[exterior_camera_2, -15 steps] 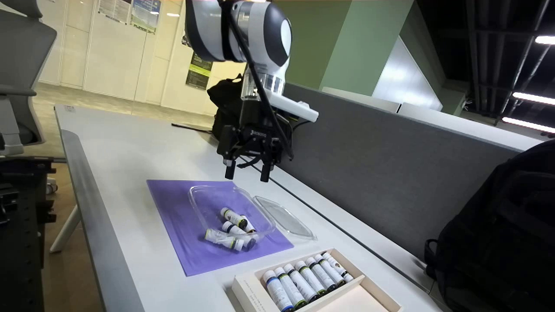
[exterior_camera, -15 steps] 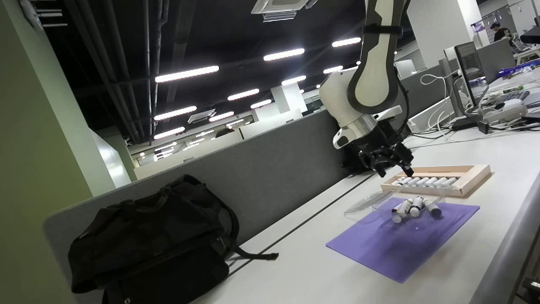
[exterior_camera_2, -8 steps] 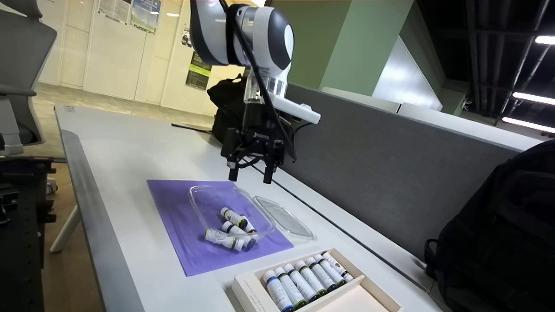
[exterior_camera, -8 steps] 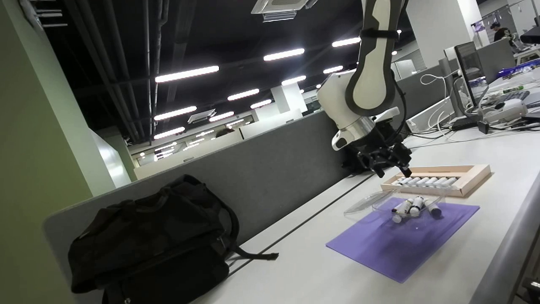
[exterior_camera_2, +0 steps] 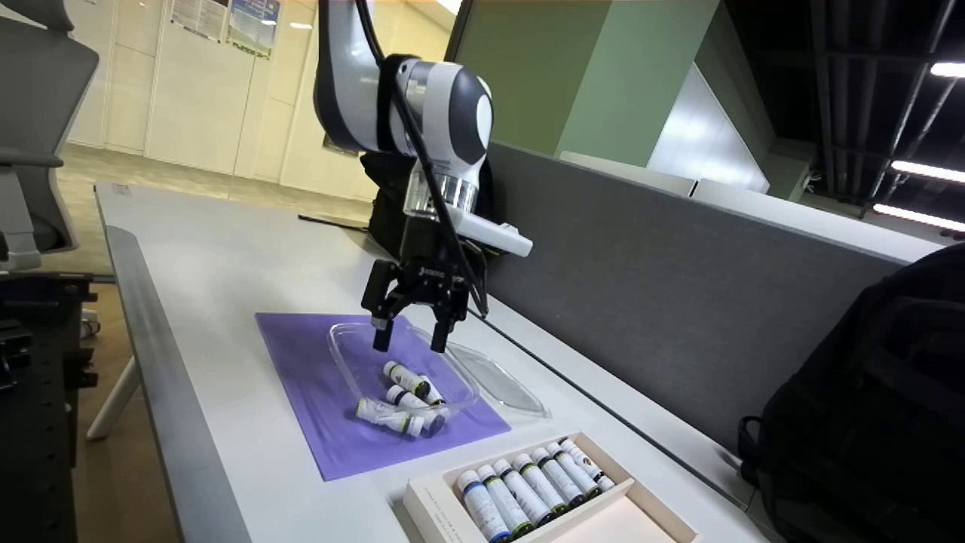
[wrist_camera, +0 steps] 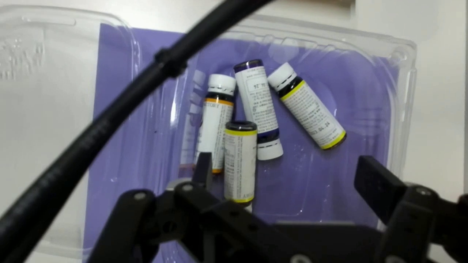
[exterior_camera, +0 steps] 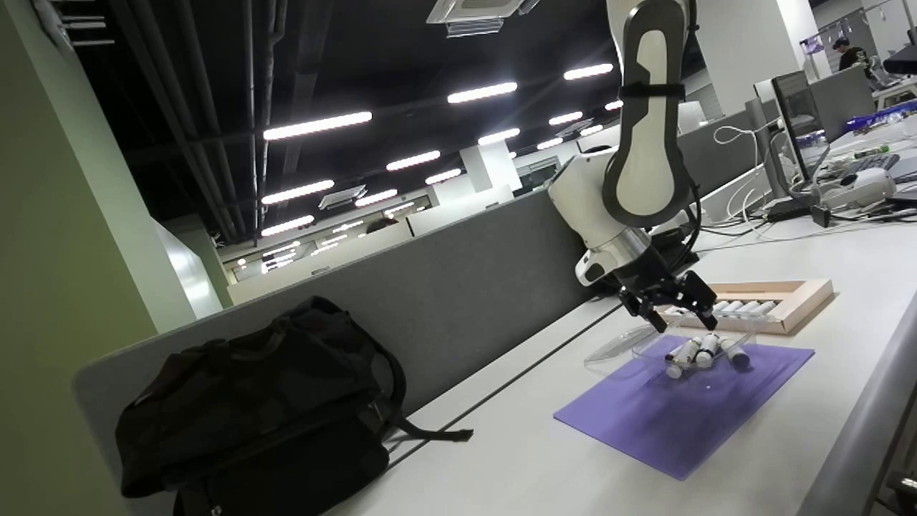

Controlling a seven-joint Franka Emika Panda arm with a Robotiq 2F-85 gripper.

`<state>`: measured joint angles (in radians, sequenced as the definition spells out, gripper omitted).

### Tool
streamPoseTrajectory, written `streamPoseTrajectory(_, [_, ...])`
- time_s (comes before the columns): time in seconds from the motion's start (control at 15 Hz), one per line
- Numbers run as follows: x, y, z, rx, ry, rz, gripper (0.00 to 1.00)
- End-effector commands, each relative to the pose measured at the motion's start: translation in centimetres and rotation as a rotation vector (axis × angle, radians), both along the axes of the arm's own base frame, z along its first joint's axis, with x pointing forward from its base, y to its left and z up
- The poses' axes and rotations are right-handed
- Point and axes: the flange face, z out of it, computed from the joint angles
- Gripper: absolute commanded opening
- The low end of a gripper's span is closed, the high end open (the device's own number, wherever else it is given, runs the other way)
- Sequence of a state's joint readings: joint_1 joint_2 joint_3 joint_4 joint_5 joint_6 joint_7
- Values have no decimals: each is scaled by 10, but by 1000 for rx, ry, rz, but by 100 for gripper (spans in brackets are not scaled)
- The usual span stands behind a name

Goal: Put the white object into the tray.

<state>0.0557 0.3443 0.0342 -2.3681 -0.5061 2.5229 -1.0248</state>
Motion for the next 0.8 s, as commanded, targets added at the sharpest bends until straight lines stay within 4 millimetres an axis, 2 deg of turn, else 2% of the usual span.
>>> streamPoseTrajectory(0.0, [5,-1,-10,35,-46,46,100])
streamPoseTrajectory(0.53, [4,-4,-31,109,-54,36,100])
streamPoseTrajectory(0.6, [4,-3,-33,112,-56,35,75])
streamPoseTrajectory(0.67, [4,-3,-35,114,-58,38,75])
streamPoseTrajectory(0.73, [3,-2,-37,115,-56,38,68])
